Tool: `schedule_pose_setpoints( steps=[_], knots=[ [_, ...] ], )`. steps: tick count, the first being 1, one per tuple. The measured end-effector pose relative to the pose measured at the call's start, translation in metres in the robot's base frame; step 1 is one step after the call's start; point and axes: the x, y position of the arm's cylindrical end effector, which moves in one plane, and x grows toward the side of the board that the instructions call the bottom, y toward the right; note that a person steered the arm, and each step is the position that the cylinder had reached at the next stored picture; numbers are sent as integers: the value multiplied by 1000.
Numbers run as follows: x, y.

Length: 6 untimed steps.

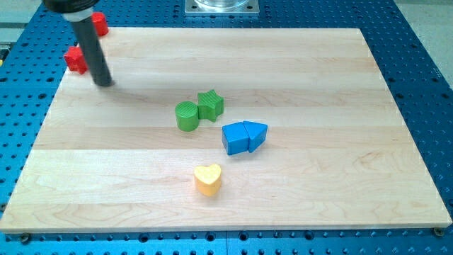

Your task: Place the green circle to the bottom of the red star

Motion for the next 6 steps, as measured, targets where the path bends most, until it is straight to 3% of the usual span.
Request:
schedule_pose_setpoints(
  steps=[1,2,4,5,6],
  knots=[
    [-15,-48],
    [-40,-41],
    [48,111],
    [72,187],
    [68,247]
  ],
)
